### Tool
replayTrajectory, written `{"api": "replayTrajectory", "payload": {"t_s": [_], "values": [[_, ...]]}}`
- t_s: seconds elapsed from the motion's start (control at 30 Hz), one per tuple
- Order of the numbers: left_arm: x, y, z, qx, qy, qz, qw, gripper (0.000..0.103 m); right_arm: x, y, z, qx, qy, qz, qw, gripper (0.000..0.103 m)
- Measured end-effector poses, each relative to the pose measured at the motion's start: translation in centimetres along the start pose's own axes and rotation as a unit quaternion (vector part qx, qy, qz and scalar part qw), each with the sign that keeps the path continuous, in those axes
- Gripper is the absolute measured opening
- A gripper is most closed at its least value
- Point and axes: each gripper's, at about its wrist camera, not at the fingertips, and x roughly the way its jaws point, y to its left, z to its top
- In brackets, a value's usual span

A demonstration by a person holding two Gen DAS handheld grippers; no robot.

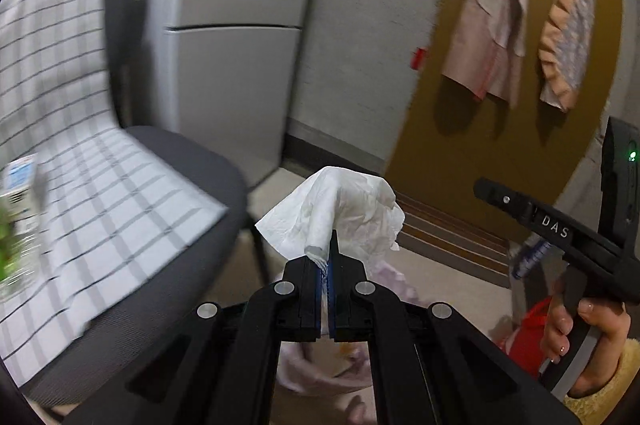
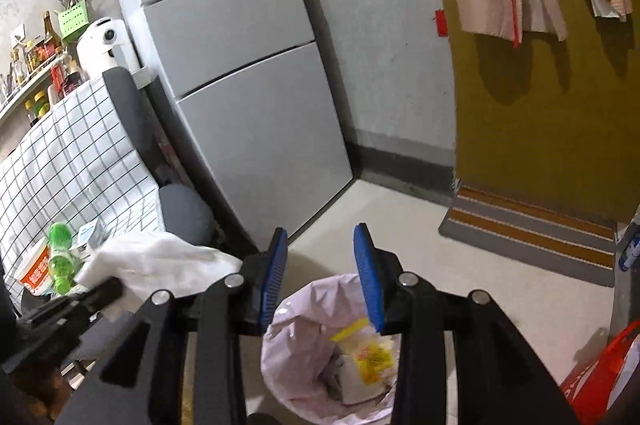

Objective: Collect trash
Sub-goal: 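Open the left tool over the bin to drop the white tissue, then move both tools back toward the trash on the chair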

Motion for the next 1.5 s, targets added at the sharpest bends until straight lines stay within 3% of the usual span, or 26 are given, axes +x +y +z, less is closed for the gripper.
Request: {"api": "replayTrajectory", "payload": {"t_s": [0.23, 0.3, 0.37, 0.4, 0.63, 0.93, 1.17, 1.37, 1.5], "values": [[4.5, -2.7, 0.7, 0.016, 0.018, -0.036, 0.9991, 0.005, -0.2, -2.4, 0.6, 0.014, -0.007, -0.017, 1.000, 0.034], [5.5, -3.0, 0.6, 0.015, 0.027, -0.041, 0.9987, 0.015, -0.1, -2.9, 0.6, 0.019, -0.005, -0.020, 1.000, 0.034], [6.1, -3.1, 0.4, 0.012, 0.032, -0.042, 0.9985, 0.040, 0.1, -3.1, 0.5, 0.021, -0.003, -0.021, 1.000, 0.034], [6.5, -3.1, 0.2, 0.010, 0.035, -0.042, 0.9984, 0.043, 0.2, -3.2, 0.5, 0.022, -0.001, -0.021, 1.000, 0.034], [6.2, -1.7, -0.1, -0.003, 0.044, -0.020, 0.9988, 0.043, 0.2, -2.2, 0.6, 0.015, 0.001, -0.015, 1.000, 0.034], [0.1, 1.8, 0.0, -0.019, 0.007, 0.043, 0.9989, 0.043, -1.1, 2.0, 1.1, -0.020, -0.013, 0.018, 1.000, 0.034], [-6.0, 4.9, -0.6, -0.042, -0.028, 0.093, 0.9944, 0.043, -1.6, 7.9, 1.1, -0.065, -0.011, 0.068, 0.996, 0.034], [-11.7, 9.0, -1.7, -0.076, -0.053, 0.161, 0.9826, 0.044, -1.0, 15.5, 0.5, -0.125, 0.017, 0.135, 0.983, 0.034], [-15.4, 12.5, -2.7, -0.107, -0.066, 0.224, 0.9664, 0.044, -0.3, 20.6, -0.6, -0.174, 0.039, 0.178, 0.968, 0.034]]}}
